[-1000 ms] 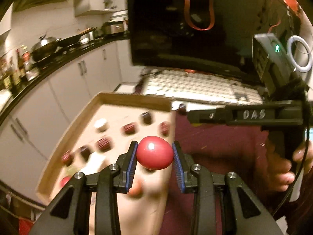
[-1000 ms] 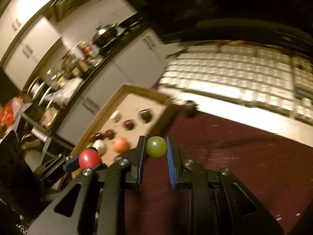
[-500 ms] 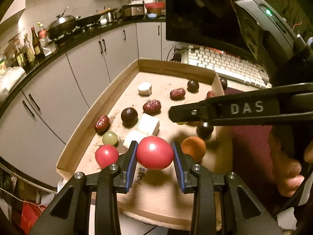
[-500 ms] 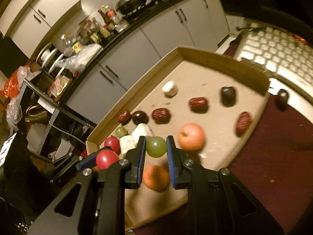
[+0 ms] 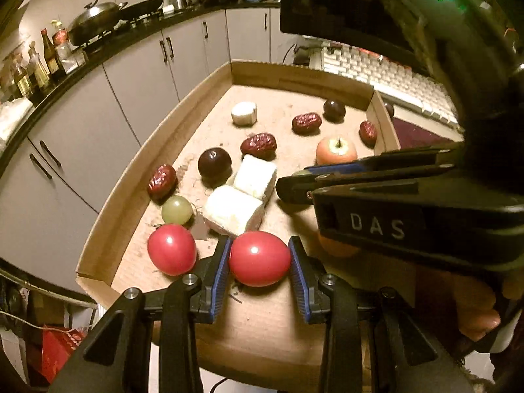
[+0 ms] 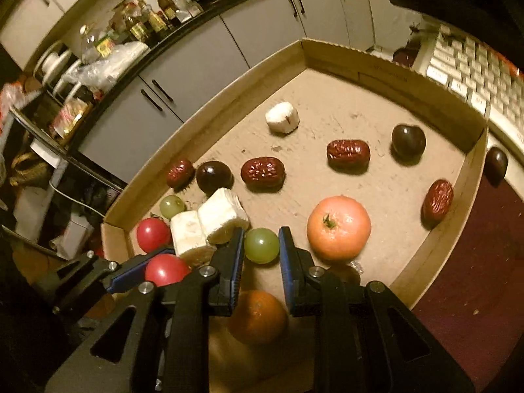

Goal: Organize fruits
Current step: 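Carry the red tomato and green grape into the tray and open both grippers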

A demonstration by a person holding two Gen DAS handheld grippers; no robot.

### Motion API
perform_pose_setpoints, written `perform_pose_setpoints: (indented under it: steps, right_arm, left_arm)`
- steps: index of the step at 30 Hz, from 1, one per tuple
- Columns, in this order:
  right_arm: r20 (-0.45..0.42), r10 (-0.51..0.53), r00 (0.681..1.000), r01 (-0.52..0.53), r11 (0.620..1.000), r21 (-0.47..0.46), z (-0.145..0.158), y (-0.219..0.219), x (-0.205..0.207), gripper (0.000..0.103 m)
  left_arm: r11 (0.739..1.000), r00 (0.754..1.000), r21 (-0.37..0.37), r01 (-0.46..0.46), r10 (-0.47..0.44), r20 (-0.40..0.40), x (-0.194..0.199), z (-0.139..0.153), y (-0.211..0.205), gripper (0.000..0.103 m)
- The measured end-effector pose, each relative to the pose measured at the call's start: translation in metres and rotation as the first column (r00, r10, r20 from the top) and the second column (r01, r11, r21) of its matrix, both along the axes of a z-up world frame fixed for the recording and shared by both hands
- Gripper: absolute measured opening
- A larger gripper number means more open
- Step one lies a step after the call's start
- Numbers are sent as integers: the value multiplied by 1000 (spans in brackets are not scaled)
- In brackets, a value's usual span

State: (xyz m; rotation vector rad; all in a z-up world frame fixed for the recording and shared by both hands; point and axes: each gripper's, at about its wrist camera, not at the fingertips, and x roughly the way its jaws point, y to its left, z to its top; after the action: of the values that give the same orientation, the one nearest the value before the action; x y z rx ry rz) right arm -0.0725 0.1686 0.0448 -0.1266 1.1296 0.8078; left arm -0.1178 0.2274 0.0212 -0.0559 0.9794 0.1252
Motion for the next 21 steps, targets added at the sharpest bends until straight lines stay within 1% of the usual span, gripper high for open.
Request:
perform_pose_setpoints:
  steps: [2, 3, 4, 6, 7, 8, 9, 10, 11, 14, 18, 21]
  right_arm:
    - [13, 8, 1000, -8, 1000, -14, 1, 2, -1, 23]
    - [15, 11, 1000, -10, 1000, -17, 1, 2, -1, 23]
    - [14, 13, 1000, -13, 1000, -18, 1, 2, -1, 24]
    - [11, 12, 1000, -12, 1000, -21, 1, 2, 1, 25]
    - [19, 12, 1000, -12, 1000, -28, 2, 1, 1, 28]
    - [25, 13, 1000, -12, 999, -35, 3, 1, 1, 30]
    - [29, 16, 999, -15, 999, -39, 3, 0, 1, 34]
    - [33, 19, 999, -18, 999, -38, 4, -1, 1, 39]
    - [37, 18, 999, -17, 999, -30, 6, 0, 0, 40]
    - [41, 2, 999, -2, 1000, -4, 10, -6, 1, 42]
    - [57, -15, 998, 14, 1000, 23, 21, -18, -1, 43]
    - [50, -18, 999, 14, 997, 77, 32, -26, -5, 43]
  left_arm:
    - [1000, 1000, -1, -1, 1, -8, 1, -2, 1, 36]
    - [1000, 1000, -4, -4, 4, -13, 1, -3, 2, 39]
    - [1000, 1000, -6, -11, 10, -15, 2, -3, 3, 45]
    - [1000, 999, -1, -23, 23, -22, 3, -3, 5, 53]
    - [1000, 999, -5, -23, 23, -25, 4, -3, 5, 56]
    - [1000, 999, -10, -22, 22, -28, 5, -3, 6, 57]
    - [1000, 999, -13, -25, 24, -29, 6, -4, 6, 59]
    - [999, 999, -16, -29, 29, -29, 6, -3, 6, 59]
    - [999, 999, -19, -34, 34, -26, 6, -3, 5, 59]
    - [997, 997, 4, -72, 72, 17, 1, 4, 5, 60]
    - [993, 990, 41, -106, 102, 100, -11, 24, 1, 66]
    - [988, 979, 89, -126, 109, 169, -20, 42, -7, 71]
